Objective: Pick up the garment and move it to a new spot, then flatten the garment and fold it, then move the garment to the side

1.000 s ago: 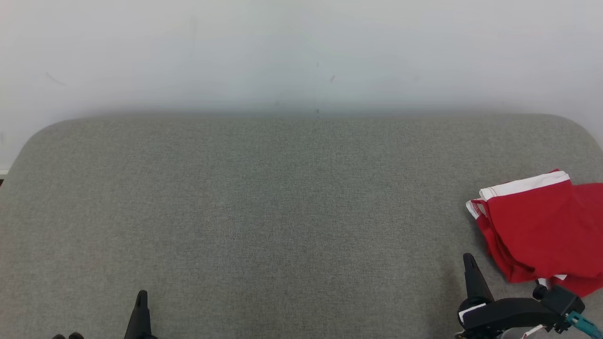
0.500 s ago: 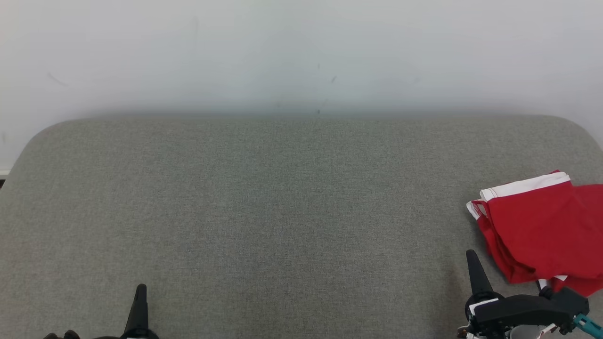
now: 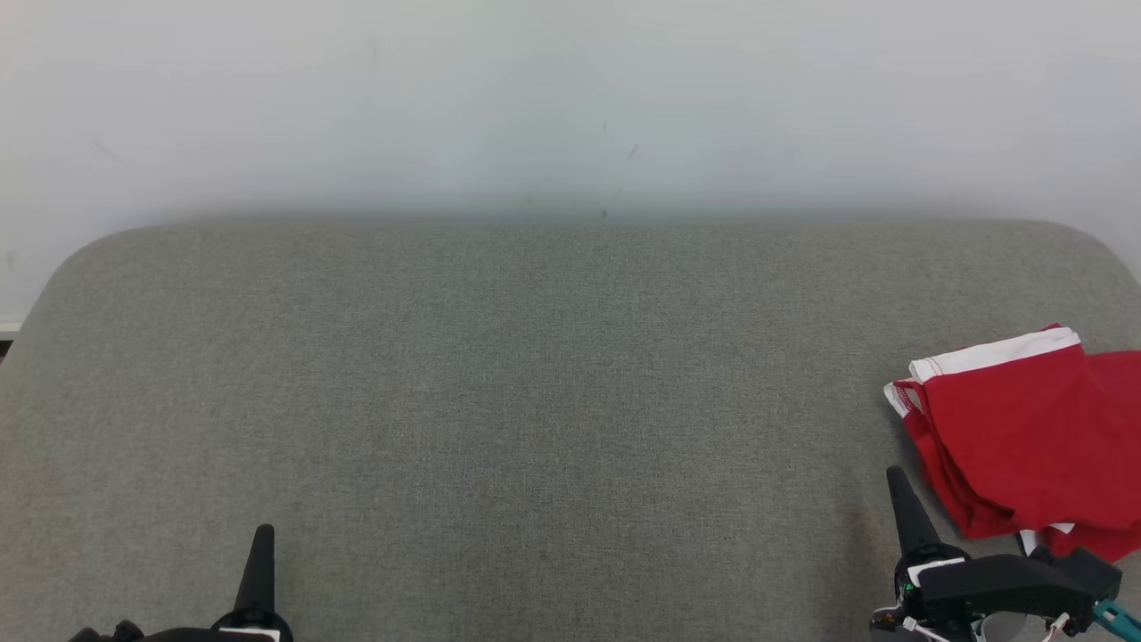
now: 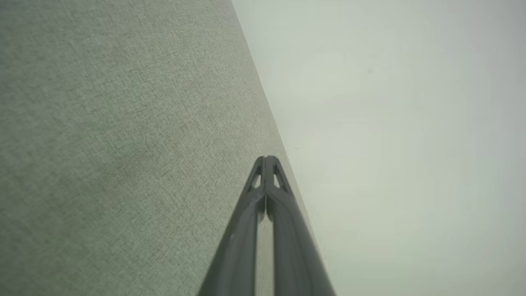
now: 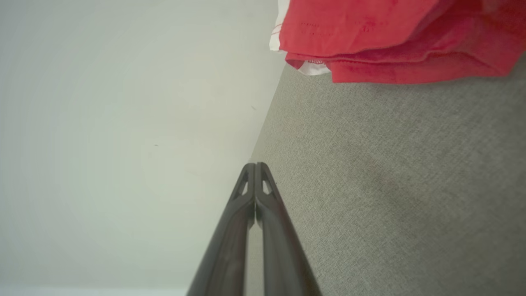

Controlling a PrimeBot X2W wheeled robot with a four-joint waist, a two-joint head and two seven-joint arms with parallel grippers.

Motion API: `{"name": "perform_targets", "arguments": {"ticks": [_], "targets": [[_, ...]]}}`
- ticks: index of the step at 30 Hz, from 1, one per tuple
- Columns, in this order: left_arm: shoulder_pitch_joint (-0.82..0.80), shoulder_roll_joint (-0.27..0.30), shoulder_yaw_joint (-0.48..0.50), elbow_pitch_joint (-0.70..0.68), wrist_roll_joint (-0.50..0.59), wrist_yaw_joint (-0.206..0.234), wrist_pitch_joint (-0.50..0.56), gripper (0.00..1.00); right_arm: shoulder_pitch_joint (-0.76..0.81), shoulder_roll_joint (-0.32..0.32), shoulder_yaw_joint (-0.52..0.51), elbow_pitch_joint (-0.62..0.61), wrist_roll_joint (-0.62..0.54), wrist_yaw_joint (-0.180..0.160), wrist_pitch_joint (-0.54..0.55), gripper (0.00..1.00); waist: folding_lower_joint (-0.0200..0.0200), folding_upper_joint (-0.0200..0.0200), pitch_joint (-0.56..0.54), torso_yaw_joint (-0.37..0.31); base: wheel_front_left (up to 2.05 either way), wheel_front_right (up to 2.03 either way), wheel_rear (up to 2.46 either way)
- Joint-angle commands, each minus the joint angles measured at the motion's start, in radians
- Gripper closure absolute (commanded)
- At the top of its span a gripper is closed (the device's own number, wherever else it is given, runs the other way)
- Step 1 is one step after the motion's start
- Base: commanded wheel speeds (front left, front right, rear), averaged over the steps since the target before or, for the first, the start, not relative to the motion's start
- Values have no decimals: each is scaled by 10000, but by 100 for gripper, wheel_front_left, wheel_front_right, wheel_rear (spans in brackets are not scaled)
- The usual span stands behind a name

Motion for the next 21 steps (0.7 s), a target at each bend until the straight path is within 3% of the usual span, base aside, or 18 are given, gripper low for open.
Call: {"name": "perform_targets", "arguments": {"ticks": [1,21], "targets": [[-201,40,42,-119,-289,-55,68,100,-106,-4,-31,-137,286,21,74,100,-1,0,-3,3,0,0,0],[-349,46,158,-261,-1939,-84,497,100,-96,-5,-178,-400,2072,26,508,100,-1,0,-40,37,0,0,0]]}}
